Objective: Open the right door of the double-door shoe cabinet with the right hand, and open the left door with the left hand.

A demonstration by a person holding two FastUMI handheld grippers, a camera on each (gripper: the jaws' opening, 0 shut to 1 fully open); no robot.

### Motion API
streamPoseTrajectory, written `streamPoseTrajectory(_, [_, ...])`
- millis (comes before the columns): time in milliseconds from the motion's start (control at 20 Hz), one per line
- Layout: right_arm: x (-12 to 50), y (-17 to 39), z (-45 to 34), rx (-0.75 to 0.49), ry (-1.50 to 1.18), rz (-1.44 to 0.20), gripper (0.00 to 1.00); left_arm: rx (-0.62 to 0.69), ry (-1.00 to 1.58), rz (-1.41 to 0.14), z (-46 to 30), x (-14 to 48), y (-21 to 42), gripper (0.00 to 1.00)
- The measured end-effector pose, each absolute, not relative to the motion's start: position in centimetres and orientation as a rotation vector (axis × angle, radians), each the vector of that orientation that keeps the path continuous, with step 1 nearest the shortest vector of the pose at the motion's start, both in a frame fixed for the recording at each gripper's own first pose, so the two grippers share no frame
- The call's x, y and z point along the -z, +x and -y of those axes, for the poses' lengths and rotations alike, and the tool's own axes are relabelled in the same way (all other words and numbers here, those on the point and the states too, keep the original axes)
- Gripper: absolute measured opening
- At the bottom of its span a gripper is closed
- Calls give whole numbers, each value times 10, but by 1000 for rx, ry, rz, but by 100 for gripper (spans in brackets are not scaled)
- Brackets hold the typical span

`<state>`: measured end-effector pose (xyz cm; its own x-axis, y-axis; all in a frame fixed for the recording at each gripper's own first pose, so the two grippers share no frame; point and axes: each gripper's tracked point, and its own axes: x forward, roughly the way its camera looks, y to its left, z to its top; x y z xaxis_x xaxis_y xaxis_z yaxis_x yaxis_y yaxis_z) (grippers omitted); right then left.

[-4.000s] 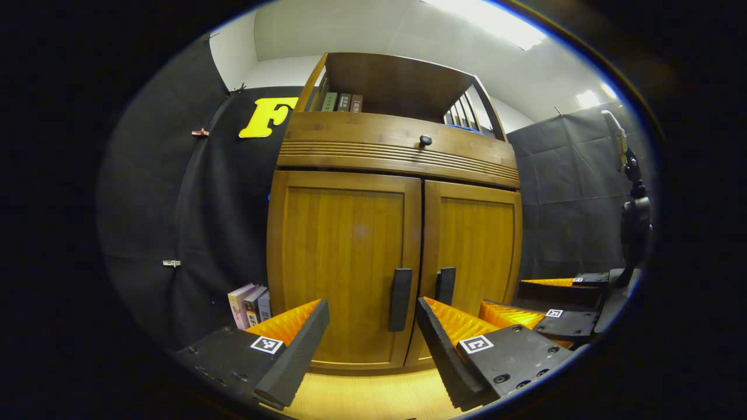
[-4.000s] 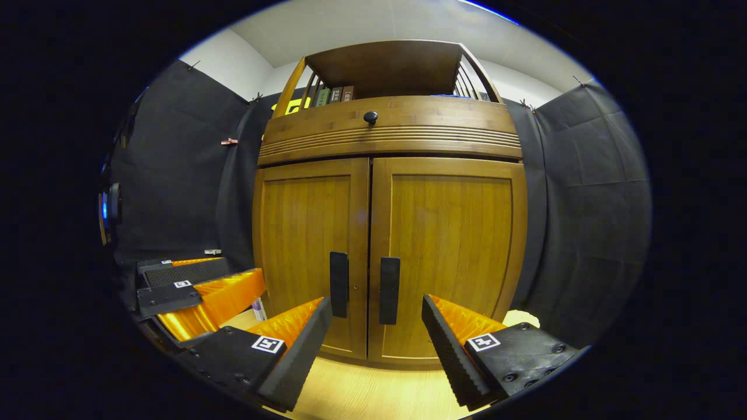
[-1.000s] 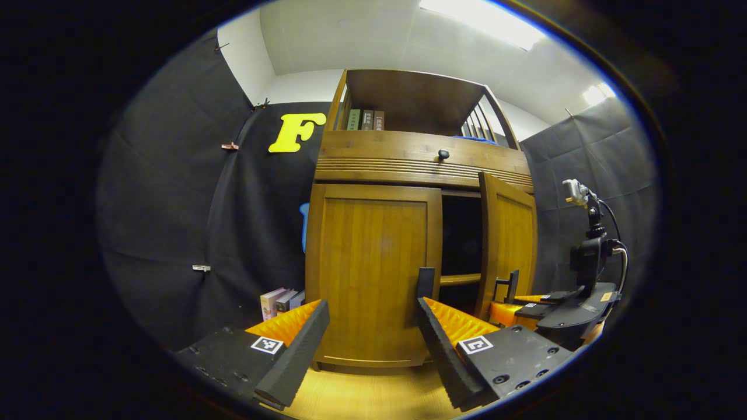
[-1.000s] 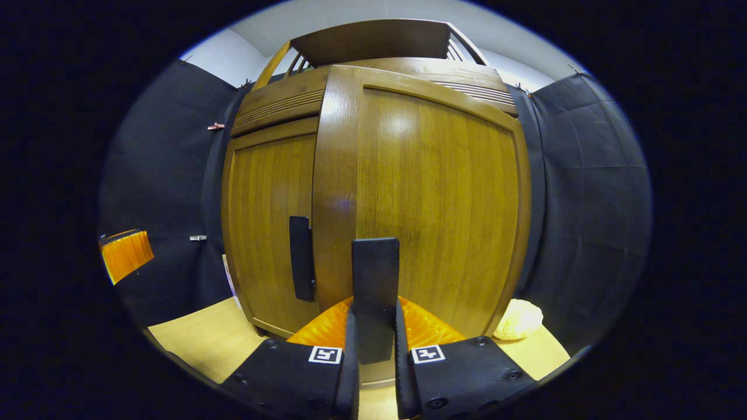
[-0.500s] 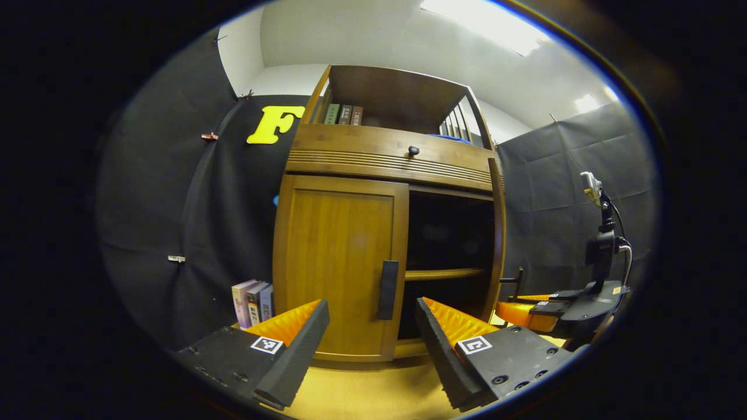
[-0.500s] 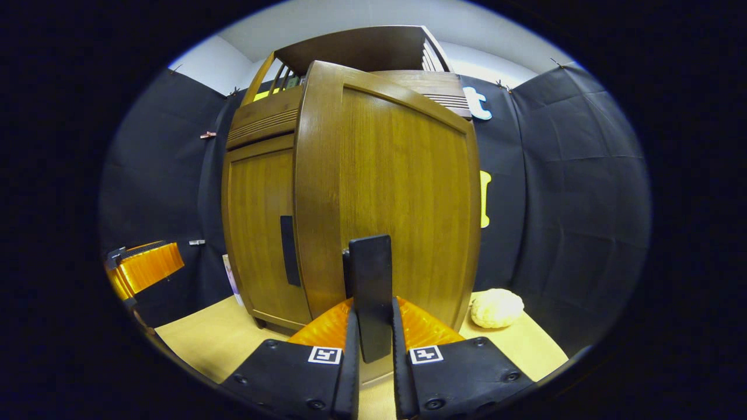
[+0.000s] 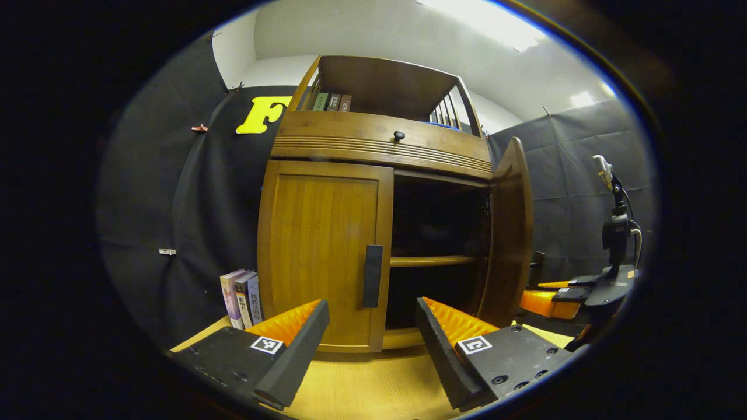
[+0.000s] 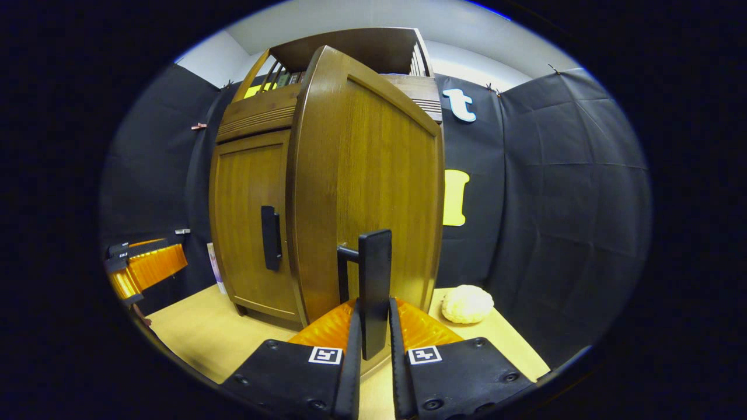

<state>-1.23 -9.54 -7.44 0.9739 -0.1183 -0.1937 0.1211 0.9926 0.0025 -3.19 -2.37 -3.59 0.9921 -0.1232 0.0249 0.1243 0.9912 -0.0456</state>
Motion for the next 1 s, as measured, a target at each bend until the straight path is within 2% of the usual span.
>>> streamPoseTrajectory(100, [74,-18,103,139,5,-198,27,133,-63,27,29,36,-31,89])
streamPoseTrajectory(150, [74,-21,108,145,-1,-199,27,138,-68,25,32,37,-29,93])
streamPoseTrajectory(350, [72,-30,128,183,-11,-199,26,123,-54,11,32,42,-20,93])
streamPoseTrajectory(650, [73,-43,173,238,-8,-203,16,103,-44,8,32,49,-2,93])
streamPoseTrajectory(700, [73,-46,177,228,15,-210,16,102,-41,17,32,48,4,97])
streamPoseTrajectory(750, [73,-49,183,222,37,-217,16,110,-40,30,34,47,11,93])
streamPoseTrajectory(850, [71,-52,196,223,60,-212,16,131,-33,45,38,49,27,96])
streamPoseTrajectory(900, [70,-55,199,216,72,-207,14,135,-27,56,38,49,37,89])
streamPoseTrajectory(950, [69,-56,203,213,79,-196,16,138,-17,66,40,51,47,93])
streamPoseTrajectory(1000, [69,-57,207,209,78,-191,16,135,-10,70,40,54,57,89])
